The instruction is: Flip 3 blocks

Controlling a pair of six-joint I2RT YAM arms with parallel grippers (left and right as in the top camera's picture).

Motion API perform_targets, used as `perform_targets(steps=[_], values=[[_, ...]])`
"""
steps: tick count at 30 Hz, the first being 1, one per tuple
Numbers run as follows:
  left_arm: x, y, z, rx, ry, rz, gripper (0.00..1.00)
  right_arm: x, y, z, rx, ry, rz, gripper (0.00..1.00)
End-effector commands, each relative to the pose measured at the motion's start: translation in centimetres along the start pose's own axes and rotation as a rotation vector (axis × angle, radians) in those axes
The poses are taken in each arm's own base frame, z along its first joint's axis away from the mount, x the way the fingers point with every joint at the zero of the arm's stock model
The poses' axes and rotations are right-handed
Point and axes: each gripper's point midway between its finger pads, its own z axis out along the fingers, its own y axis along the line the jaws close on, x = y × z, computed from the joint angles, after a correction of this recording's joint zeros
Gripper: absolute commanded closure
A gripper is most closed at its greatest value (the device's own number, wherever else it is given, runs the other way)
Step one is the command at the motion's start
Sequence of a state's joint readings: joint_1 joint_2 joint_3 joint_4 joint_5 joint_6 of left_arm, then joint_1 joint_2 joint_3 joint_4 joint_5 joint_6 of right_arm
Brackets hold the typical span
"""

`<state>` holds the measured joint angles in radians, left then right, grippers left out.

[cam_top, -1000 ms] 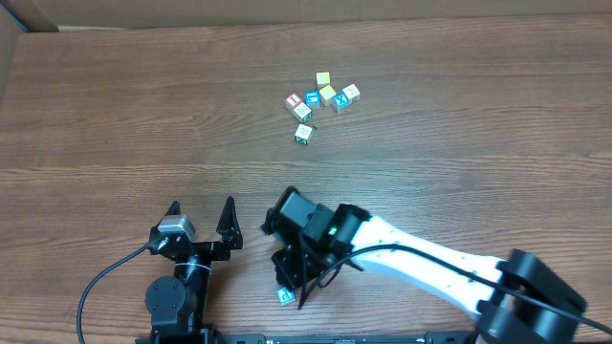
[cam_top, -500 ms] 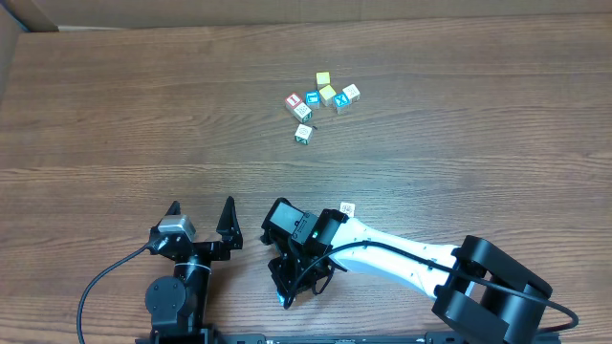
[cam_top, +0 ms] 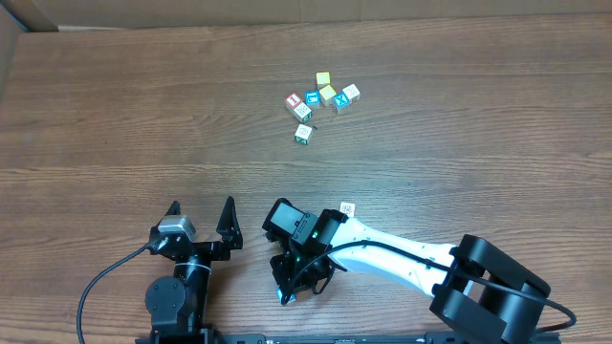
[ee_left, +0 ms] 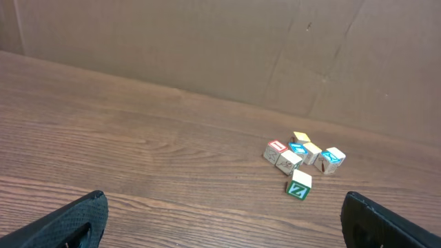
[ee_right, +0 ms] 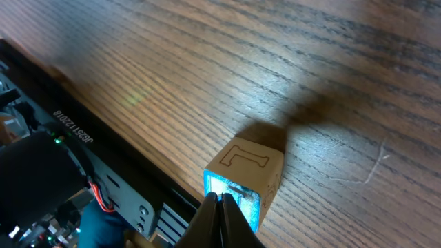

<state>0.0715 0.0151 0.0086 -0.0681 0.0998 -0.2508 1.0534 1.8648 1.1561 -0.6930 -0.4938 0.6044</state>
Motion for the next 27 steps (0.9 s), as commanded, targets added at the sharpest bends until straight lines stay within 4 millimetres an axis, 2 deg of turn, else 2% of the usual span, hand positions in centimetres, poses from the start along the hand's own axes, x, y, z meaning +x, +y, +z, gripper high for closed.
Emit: perform_targets(steps=[1, 6, 14, 16, 21, 24, 25, 27], values=[[0.1, -0.1, 0.0, 0.004, -0.002, 0.020, 0.00, 0.0, -1.3, 0.9, 0.028, 0.014, 0.060, 0.96], [0.1, -0.1, 0.0, 0.004, -0.002, 0.020, 0.00, -0.7, -2.2, 1.1, 0.018, 0.023, 0.109, 0.96], [0.1, -0.1, 0.0, 0.004, -0.002, 0.020, 0.00, -6.7, -3.5, -2.5, -0.079, -0.124, 0.179, 0.96], [0.1, -0.1, 0.0, 0.004, -0.002, 0.020, 0.00, -7.6, -3.0, -3.8, -0.135, -0.130, 0.155, 0.94], [0.1, -0.1, 0.0, 0.004, -0.003, 0.020, 0.00, -9.0, -2.0, -8.1, -0.179, -0.169, 0.059, 0.75], [0.1, -0.1, 0.0, 0.004, -0.002, 0.020, 0.00, -9.0, -1.7, -10.6, -0.166, -0.187, 0.002, 0.58], [0.1, -0.1, 0.0, 0.004, -0.002, 0.020, 0.00, -9.1, -2.2, -11.6, -0.144, -0.199, 0.001, 0.52], [0.1, -0.1, 0.0, 0.004, -0.002, 0.020, 0.00, -9.8, -4.5, -14.0, -0.059, -0.244, 0.049, 0.48]])
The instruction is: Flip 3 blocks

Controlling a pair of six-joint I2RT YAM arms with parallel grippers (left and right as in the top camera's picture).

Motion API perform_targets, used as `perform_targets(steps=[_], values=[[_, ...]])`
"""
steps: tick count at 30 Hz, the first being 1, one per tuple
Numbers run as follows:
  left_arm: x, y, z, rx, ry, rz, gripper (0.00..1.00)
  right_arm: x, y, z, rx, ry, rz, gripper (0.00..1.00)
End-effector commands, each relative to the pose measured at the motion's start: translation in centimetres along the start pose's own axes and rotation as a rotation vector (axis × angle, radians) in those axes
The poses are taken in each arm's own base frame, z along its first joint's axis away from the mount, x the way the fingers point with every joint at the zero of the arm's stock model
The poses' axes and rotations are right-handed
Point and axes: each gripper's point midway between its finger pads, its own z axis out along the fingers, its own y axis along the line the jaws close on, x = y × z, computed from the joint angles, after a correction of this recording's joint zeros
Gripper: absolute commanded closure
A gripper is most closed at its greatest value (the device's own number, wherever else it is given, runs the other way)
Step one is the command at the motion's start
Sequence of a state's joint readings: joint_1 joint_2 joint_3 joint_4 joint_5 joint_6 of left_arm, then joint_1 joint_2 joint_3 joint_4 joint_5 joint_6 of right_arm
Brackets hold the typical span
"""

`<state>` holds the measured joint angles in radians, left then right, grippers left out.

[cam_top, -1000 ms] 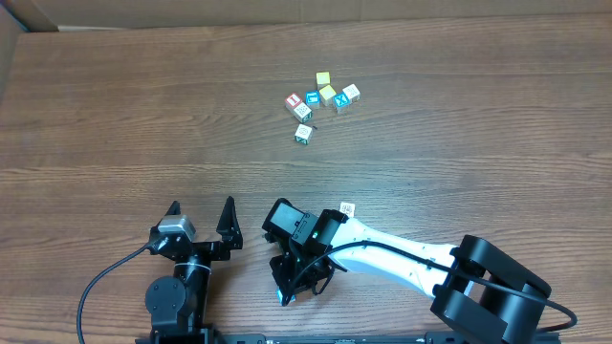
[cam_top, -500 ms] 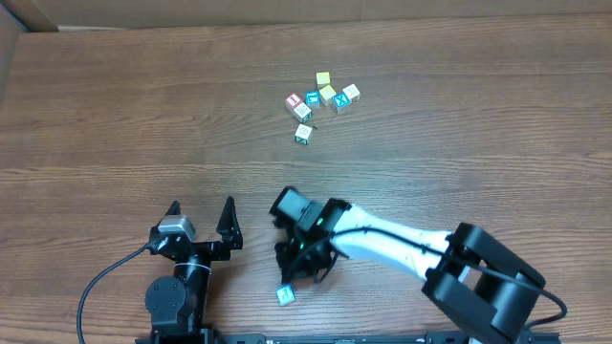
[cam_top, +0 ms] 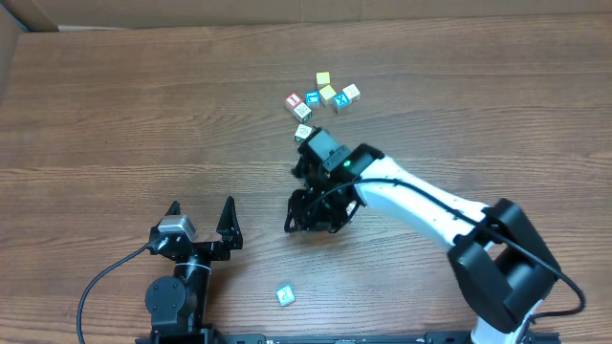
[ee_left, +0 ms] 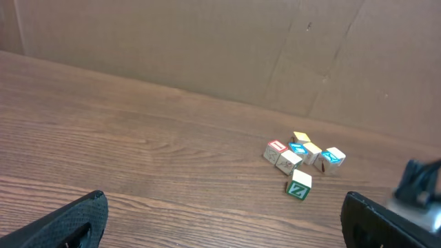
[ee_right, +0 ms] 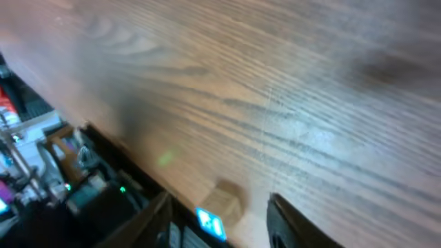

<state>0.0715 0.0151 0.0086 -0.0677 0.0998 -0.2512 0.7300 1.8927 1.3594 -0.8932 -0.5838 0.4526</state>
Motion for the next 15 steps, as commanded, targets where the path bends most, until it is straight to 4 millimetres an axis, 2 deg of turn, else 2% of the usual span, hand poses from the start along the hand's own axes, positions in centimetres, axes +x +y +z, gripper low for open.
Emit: perform_targets(steps=[1, 4, 5, 7, 9, 10, 11, 13, 14, 15], values=[[0.1, -0.1, 0.0, 0.004, -0.002, 0.021, 0.00, -3.0, -0.8, -6.3, 0.068, -0.162, -0.053, 0.44], [0.1, -0.1, 0.0, 0.004, -0.002, 0.021, 0.00, -5.2, -4.2, -11.1, 0.127, -0.247, 0.030, 0.29], [0.1, -0.1, 0.0, 0.004, -0.002, 0.021, 0.00, -6.2, -5.9, -13.3, 0.135, -0.289, 0.060, 0.22], [0.1, -0.1, 0.0, 0.004, -0.002, 0.021, 0.00, -7.5, -9.0, -16.4, 0.146, -0.356, 0.130, 0.14], [0.1, -0.1, 0.0, 0.004, -0.002, 0.021, 0.00, -7.9, -12.3, -18.7, 0.140, -0.397, 0.224, 0.05], [0.1, -0.1, 0.0, 0.004, -0.002, 0.021, 0.00, -7.7, -13.7, -19.6, 0.132, -0.404, 0.258, 0.05], [0.1, -0.1, 0.0, 0.004, -0.002, 0.021, 0.00, -7.2, -14.6, -20.2, 0.112, -0.397, 0.274, 0.08], [0.1, -0.1, 0.0, 0.004, -0.002, 0.021, 0.00, -6.0, -14.9, -20.7, 0.043, -0.357, 0.245, 0.19], [0.1, -0.1, 0.0, 0.004, -0.002, 0.021, 0.00, -5.3, -14.6, -20.8, 0.008, -0.332, 0.213, 0.32], [0.1, -0.1, 0.0, 0.004, -0.002, 0.021, 0.00, -4.7, -14.1, -20.7, -0.023, -0.308, 0.184, 0.50]])
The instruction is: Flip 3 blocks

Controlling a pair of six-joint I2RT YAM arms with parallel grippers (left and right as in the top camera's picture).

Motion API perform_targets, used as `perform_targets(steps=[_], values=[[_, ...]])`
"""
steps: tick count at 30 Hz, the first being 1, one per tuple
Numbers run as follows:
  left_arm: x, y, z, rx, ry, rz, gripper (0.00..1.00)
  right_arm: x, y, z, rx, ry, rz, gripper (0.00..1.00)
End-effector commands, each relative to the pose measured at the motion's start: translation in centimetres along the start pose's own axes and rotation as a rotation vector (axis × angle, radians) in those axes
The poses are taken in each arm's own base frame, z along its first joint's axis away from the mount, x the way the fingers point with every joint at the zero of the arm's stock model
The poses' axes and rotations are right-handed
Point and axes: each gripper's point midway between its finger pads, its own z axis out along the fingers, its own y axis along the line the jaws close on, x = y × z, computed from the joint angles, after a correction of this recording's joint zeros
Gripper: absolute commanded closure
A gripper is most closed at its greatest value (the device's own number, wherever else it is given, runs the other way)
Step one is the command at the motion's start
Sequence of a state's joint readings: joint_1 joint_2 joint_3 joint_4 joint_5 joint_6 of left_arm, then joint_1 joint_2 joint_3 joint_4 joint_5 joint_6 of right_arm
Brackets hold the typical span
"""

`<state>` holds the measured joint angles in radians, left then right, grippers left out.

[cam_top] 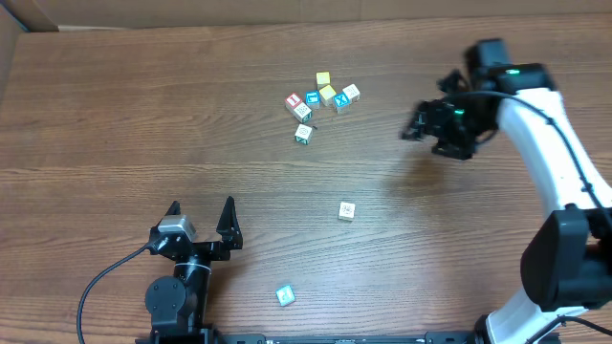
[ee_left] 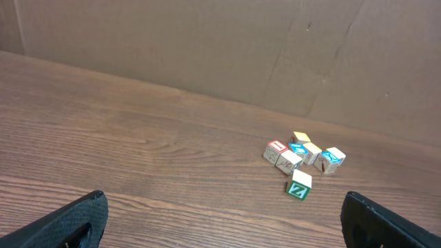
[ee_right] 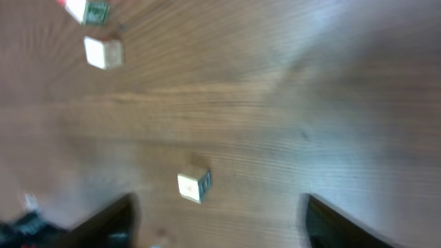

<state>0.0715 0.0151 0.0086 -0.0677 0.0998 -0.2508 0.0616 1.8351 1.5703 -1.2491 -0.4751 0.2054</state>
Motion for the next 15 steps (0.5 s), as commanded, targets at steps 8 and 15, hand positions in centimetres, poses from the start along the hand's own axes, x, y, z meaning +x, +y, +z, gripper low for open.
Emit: perform_targets(steps=[8, 15], values=[[0.1, -0.1, 0.0, 0.004, -0.002, 0.020, 0.00, 11.4, 8.3, 2.3, -0.381, 0.351, -0.348, 0.96], [0.1, -0.1, 0.0, 0.004, -0.002, 0.020, 0.00, 22.9, 10.9, 9.7, -0.542, 0.599, -0.533, 0.96]])
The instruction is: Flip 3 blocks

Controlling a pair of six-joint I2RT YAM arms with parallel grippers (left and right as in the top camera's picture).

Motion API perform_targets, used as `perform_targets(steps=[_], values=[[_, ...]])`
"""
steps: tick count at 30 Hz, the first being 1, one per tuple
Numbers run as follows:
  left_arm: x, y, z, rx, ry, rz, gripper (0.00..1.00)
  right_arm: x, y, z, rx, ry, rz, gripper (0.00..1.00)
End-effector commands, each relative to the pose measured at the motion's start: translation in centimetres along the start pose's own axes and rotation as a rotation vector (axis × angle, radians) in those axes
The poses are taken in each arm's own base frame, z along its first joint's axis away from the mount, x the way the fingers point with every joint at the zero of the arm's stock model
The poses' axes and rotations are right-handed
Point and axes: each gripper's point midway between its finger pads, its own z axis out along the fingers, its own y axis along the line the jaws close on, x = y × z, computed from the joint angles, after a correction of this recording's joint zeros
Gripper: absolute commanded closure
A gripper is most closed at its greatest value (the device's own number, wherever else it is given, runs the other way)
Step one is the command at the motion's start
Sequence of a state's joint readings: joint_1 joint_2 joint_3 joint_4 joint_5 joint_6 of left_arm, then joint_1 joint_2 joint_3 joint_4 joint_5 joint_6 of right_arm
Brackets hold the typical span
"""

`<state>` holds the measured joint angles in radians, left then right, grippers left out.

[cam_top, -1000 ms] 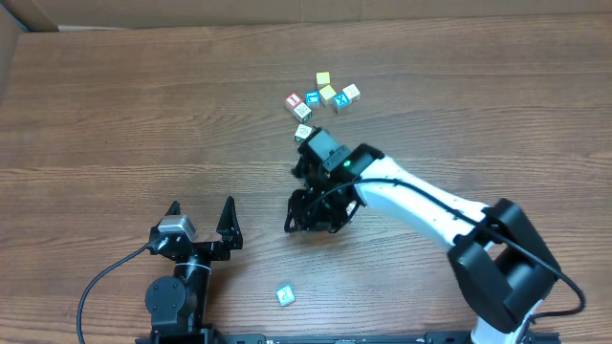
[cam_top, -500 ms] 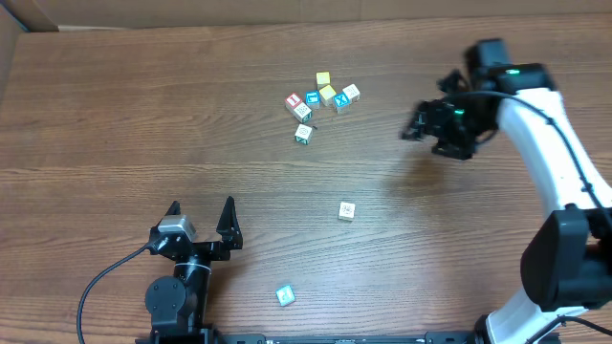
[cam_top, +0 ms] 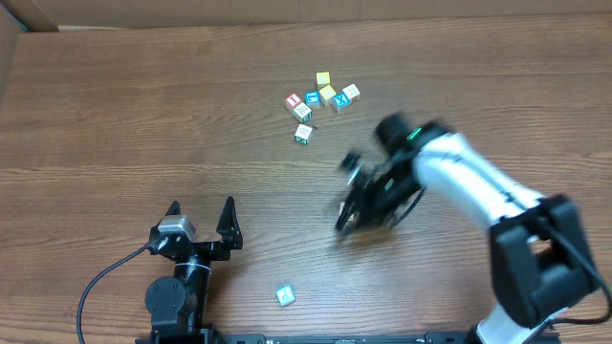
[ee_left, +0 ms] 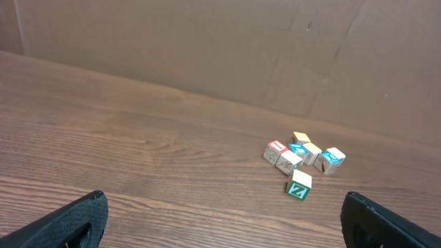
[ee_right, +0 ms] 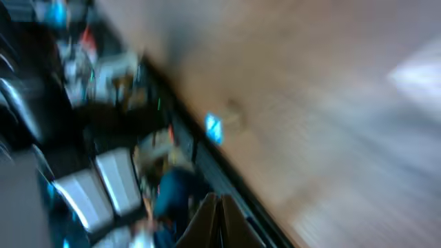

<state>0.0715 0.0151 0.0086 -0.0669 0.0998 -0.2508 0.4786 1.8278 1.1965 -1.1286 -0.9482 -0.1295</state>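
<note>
Several small letter blocks (cam_top: 325,94) sit in a cluster at the back of the table, also seen as blocks (ee_left: 303,153) from the left wrist. A green Z block (cam_top: 303,134) lies just in front of them. A blue-faced block (cam_top: 284,295) lies alone near the front edge, blurred as a blue block (ee_right: 215,129) in the right wrist view. My right gripper (cam_top: 342,222) is motion-blurred over mid-table, its fingertips (ee_right: 219,203) pressed together with nothing seen between them. My left gripper (cam_top: 201,208) rests open at the front left, far from every block.
A brown cardboard wall (ee_left: 207,48) stands behind the wooden table (cam_top: 115,115). Beyond the front edge are the arm bases, cables and electronics (ee_right: 103,172). The right arm's white link (cam_top: 469,182) reaches across the table's right half.
My right arm was at the far right of the table with its gripper open; now it is over mid-table with the gripper shut. It covers the spot where a small white block lay.
My right gripper was shut with its tips at the blue block by the front edge. Then it stood open near the green Z block, the blue block left lying at the front. Then it was open at the far right, and now shut over mid-table. The left arm stayed still.
</note>
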Motion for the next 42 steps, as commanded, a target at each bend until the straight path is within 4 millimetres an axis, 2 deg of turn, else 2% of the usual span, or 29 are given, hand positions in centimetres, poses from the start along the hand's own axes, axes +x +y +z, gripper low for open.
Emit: perform_targets(steps=[1, 4, 6, 8, 11, 14, 20, 32, 42], values=[[0.1, -0.1, 0.0, 0.003, -0.001, 0.020, 0.00, 2.9, 2.9, 3.9, -0.129, 0.093, -0.099, 0.96], [0.1, -0.1, 0.0, 0.004, -0.001, 0.020, 0.00, 4.6, 4.0, 7.0, -0.114, 0.170, -0.171, 0.96], [0.1, -0.1, 0.0, 0.004, -0.001, 0.020, 0.00, 4.9, 4.2, 9.0, -0.052, 0.190, -0.194, 0.96], [0.1, -0.1, 0.0, 0.004, -0.001, 0.020, 0.00, 4.2, 3.0, 10.6, 0.092, 0.163, -0.154, 0.96], [0.1, -0.1, 0.0, 0.004, -0.001, 0.020, 0.00, 2.7, 0.9, 11.8, 0.305, 0.067, -0.083, 0.96], [0.1, -0.1, 0.0, 0.004, -0.001, 0.020, 0.00, 1.4, 0.2, 12.0, 0.380, -0.013, -0.040, 0.96], [0.1, -0.1, 0.0, 0.004, -0.001, 0.020, 0.00, -0.2, 0.4, 11.8, 0.368, -0.081, -0.009, 0.96], [0.1, -0.1, 0.0, 0.004, -0.001, 0.020, 0.00, 1.7, 2.1, 13.7, 0.311, -0.013, -0.015, 0.96], [0.1, -0.1, 0.0, 0.004, -0.001, 0.020, 0.00, 2.2, 0.9, 15.3, 0.330, 0.024, 0.021, 0.96]])
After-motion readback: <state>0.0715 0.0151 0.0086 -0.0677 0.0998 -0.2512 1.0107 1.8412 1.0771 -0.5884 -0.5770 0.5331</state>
